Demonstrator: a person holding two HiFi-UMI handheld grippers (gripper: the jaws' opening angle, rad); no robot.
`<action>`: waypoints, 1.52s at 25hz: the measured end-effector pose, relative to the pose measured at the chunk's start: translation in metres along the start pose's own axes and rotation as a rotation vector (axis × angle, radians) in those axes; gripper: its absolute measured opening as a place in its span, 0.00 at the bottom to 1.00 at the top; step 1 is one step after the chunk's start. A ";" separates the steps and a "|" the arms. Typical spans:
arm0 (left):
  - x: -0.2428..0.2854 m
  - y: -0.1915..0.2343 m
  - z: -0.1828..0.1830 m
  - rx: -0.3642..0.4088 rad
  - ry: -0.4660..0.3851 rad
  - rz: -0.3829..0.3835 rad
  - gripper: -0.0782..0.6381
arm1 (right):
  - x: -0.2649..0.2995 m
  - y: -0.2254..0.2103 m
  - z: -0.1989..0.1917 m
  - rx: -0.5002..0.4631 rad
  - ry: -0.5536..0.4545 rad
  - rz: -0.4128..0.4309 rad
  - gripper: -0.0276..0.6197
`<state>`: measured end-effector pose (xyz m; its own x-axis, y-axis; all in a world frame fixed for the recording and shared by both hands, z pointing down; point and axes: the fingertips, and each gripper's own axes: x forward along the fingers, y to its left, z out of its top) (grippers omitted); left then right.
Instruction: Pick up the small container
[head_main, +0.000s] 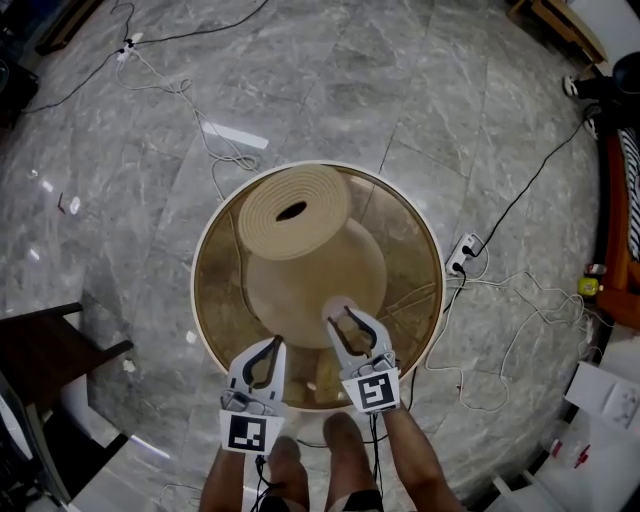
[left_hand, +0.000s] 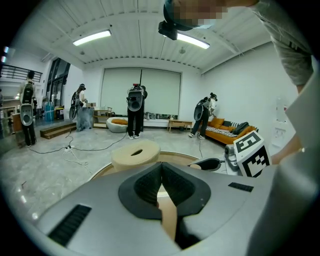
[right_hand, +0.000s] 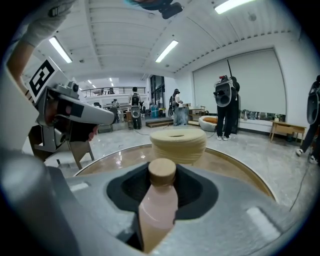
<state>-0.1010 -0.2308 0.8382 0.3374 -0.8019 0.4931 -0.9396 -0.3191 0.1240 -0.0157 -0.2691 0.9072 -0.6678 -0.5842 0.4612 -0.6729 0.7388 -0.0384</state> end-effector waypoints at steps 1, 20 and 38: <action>-0.003 0.000 0.006 0.000 -0.007 0.002 0.13 | -0.003 0.000 0.007 -0.003 -0.003 0.002 0.25; -0.118 -0.033 0.196 0.092 -0.165 0.004 0.13 | -0.136 0.016 0.216 -0.052 -0.131 -0.015 0.25; -0.292 -0.063 0.319 0.283 -0.291 0.000 0.13 | -0.302 0.077 0.391 -0.051 -0.228 -0.093 0.25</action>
<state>-0.1219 -0.1376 0.4116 0.3782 -0.8982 0.2241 -0.9001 -0.4134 -0.1376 0.0096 -0.1667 0.4180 -0.6625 -0.7067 0.2483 -0.7215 0.6912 0.0421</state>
